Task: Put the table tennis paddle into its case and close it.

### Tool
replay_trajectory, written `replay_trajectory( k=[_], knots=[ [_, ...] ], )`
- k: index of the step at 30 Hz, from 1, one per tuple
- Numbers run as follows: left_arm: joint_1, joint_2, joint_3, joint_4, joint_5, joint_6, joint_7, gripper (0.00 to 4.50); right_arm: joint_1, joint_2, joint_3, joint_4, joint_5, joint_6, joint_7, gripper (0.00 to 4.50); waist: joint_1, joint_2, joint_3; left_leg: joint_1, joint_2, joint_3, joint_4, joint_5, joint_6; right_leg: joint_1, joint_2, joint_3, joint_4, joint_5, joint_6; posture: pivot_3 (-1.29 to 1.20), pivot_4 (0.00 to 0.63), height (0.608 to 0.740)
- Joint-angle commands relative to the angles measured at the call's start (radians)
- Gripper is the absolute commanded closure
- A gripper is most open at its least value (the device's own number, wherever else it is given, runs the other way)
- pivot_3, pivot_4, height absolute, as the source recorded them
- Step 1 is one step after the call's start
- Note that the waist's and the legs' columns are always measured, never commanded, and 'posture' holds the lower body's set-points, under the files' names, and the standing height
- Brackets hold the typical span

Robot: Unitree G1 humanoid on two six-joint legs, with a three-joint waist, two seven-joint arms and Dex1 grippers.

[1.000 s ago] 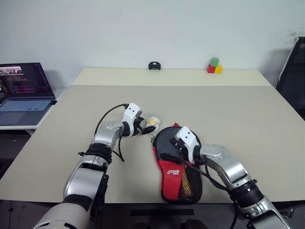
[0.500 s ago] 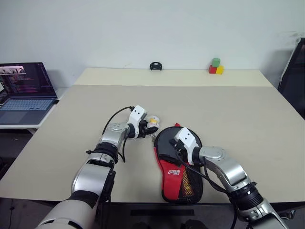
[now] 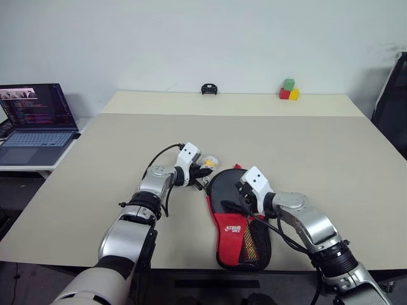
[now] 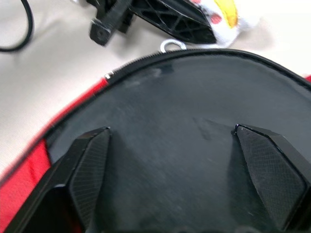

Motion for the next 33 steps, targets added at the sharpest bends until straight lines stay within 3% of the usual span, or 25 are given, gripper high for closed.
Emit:
replay_trajectory(
  k=[1, 19, 23, 33],
  knots=[
    [0.000, 0.000, -0.020, -0.017, 0.030, -0.005, -0.009, 4.43, 0.023, -0.029, 0.059, 0.041, -0.044, 0.038, 0.015, 0.00, 0.000, 0.000, 0.000, 0.000, 0.000, 0.000, 0.000, 0.000, 0.000, 0.000, 0.000, 0.000, 0.000, 0.000, 0.000, 0.00, 0.150, 0.740],
    [-0.180, -0.062, -0.074, 0.207, 0.196, -0.126, 0.154, 4.43, 0.035, -0.020, 0.083, 0.056, -0.069, 0.073, -0.004, 0.00, 0.003, -0.001, -0.006, 0.004, -0.001, -0.004, 0.005, 0.000, 0.001, 0.007, 0.000, -0.004, 0.002, 0.001, 0.002, 0.00, 0.150, 0.740],
    [-0.246, -0.132, -0.108, 0.241, 0.266, -0.194, 0.280, 4.43, 0.068, -0.001, 0.077, 0.058, -0.070, 0.094, -0.037, 0.00, 0.005, -0.001, -0.006, 0.004, -0.001, -0.004, 0.005, 0.000, 0.001, 0.008, 0.000, -0.005, 0.004, 0.001, 0.002, 0.00, 0.150, 0.740],
    [-0.313, -0.228, -0.102, 0.273, 0.319, -0.235, 0.410, 4.44, 0.141, 0.016, 0.043, 0.001, -0.059, 0.146, -0.103, 0.00, 0.003, -0.001, -0.006, 0.004, -0.001, -0.004, 0.005, 0.000, 0.001, 0.007, 0.000, -0.003, 0.002, 0.001, 0.002, 0.00, 0.150, 0.740]
  ],
)
